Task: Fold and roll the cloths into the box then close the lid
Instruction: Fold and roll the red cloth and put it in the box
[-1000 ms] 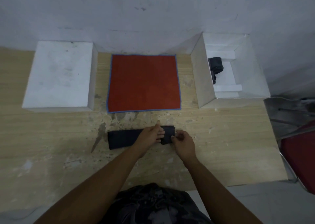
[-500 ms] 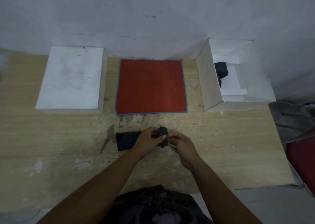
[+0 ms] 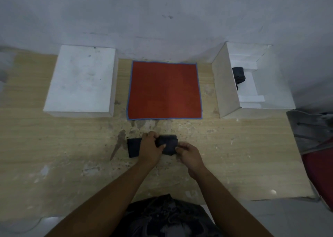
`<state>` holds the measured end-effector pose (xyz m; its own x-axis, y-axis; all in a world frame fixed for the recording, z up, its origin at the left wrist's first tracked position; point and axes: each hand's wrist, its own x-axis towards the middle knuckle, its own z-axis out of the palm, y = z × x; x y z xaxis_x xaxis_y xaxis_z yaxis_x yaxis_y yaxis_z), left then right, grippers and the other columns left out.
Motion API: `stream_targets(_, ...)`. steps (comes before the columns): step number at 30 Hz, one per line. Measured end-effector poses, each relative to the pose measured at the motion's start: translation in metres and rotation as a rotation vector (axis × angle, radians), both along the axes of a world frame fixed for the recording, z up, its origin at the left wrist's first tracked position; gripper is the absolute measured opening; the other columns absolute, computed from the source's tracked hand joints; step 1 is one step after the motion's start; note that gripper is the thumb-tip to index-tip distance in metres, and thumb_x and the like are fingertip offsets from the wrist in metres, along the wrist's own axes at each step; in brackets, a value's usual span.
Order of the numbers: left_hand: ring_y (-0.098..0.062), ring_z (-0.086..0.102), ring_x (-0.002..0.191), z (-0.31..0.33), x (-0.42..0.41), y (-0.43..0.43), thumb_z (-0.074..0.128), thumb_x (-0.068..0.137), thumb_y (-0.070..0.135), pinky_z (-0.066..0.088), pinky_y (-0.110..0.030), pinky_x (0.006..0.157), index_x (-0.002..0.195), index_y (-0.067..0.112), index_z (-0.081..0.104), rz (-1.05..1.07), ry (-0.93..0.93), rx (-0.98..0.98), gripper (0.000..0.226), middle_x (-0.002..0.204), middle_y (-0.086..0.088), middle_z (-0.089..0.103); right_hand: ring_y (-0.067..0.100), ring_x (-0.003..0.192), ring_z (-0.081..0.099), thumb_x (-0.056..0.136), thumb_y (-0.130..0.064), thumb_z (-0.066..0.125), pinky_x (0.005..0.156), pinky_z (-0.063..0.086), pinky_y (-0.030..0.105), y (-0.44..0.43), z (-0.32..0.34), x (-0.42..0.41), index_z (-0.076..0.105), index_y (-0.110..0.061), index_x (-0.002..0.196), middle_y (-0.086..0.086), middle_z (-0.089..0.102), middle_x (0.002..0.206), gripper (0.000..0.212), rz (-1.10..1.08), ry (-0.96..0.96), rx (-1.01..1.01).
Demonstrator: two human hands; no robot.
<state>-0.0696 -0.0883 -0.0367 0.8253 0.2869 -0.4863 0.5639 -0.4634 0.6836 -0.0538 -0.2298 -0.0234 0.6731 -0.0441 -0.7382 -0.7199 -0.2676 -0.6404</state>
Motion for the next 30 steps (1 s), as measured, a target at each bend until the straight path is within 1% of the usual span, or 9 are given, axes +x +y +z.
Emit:
stream_targets(3,-0.006,0.048,0.065,-0.001,0.001,0.007,0.069,0.081,0.011,0.041,-0.027,0.07,0.088,0.014,0.053,0.003,-0.028,-0.051,0.018,0.075,0.005,0.053,0.02,0.081,0.061,0.092,-0.008,0.054,0.072,0.05,0.033,0.004,0.002,0.001,0.066,-0.023,0.085,0.005,0.066,0.095,0.021,0.01,0.002,0.03)
stream_targets(7,-0.004,0.049,0.063,0.001,0.0,0.014,0.062,0.086,0.015,0.047,-0.03,0.071,0.083,0.021,0.055,-0.071,0.021,-0.054,0.01,0.069,0.011,0.052,0.023,0.092,0.065,0.092,-0.001,0.045,0.072,0.055,0.029,0.011,0.01,0.004,0.069,-0.016,0.087,0.009,0.069,0.1,0.029,-0.012,-0.005,0.088)
stream_targets(9,-0.011,0.049,0.061,0.002,-0.002,0.016,0.051,0.095,0.021,0.048,-0.039,0.072,0.075,0.019,0.051,-0.109,0.08,-0.043,0.02,0.067,0.004,0.051,0.023,0.092,0.065,0.092,-0.003,0.044,0.07,0.053,0.028,0.015,0.013,0.004,0.069,-0.015,0.089,0.009,0.07,0.1,0.028,0.032,-0.009,0.081)
stream_targets(11,-0.018,0.059,0.072,0.007,-0.004,0.021,0.044,0.099,0.031,0.052,-0.041,0.078,0.076,0.021,0.054,-0.037,0.122,-0.14,0.027,0.076,0.0,0.059,0.02,0.087,0.063,0.092,-0.002,0.042,0.068,0.049,0.026,0.02,0.016,0.004,0.07,-0.018,0.089,0.003,0.07,0.096,0.032,0.094,-0.026,0.077)
stream_targets(13,-0.018,0.064,0.09,0.013,-0.008,0.027,0.046,0.097,0.042,0.054,-0.035,0.085,0.096,0.021,0.063,0.082,0.128,-0.293,0.027,0.094,0.002,0.066,0.018,0.09,0.062,0.093,-0.002,0.043,0.07,0.047,0.024,0.026,0.016,0.003,0.07,-0.021,0.09,0.001,0.069,0.098,0.032,0.156,-0.054,0.07)
stream_targets(16,-0.016,0.061,0.107,0.015,-0.015,0.039,0.059,0.085,0.054,0.051,-0.036,0.095,0.124,0.017,0.056,0.12,0.117,-0.372,0.054,0.115,0.003,0.061,0.018,0.097,0.061,0.093,-0.004,0.047,0.075,0.044,0.021,0.036,0.016,0.002,0.066,-0.015,0.096,0.005,0.068,0.107,0.023,0.184,-0.079,0.094)
stream_targets(21,-0.021,0.058,0.116,0.009,-0.029,0.057,0.075,0.078,0.04,0.052,-0.036,0.095,0.131,0.011,0.047,0.229,0.105,-0.342,0.067,0.129,-0.005,0.057,0.01,0.09,0.062,0.093,0.004,0.044,0.063,0.046,0.004,0.05,0.018,0.004,0.052,-0.004,0.111,0.015,0.067,0.11,0.021,0.23,-0.041,0.218)
stream_targets(25,-0.016,0.058,0.108,0.008,-0.036,0.069,0.077,0.079,0.026,0.047,-0.014,0.075,0.127,0.009,0.049,0.22,0.071,-0.358,0.058,0.12,0.0,0.059,0.015,0.092,0.065,0.093,-0.002,0.051,0.074,0.049,0.017,0.053,0.016,0.006,0.056,-0.011,0.108,0.01,0.069,0.105,0.019,0.276,0.0,0.221)
stream_targets(30,-0.018,0.057,0.098,0.002,-0.043,0.076,0.074,0.081,0.02,0.046,-0.016,0.071,0.139,0.006,0.037,0.278,0.029,-0.271,0.07,0.11,-0.003,0.055,0.019,0.094,0.063,0.09,-0.02,0.058,0.082,0.053,0.034,0.056,-0.003,0.006,0.061,-0.019,0.106,0.003,0.065,0.107,0.017,0.38,-0.087,-0.102)
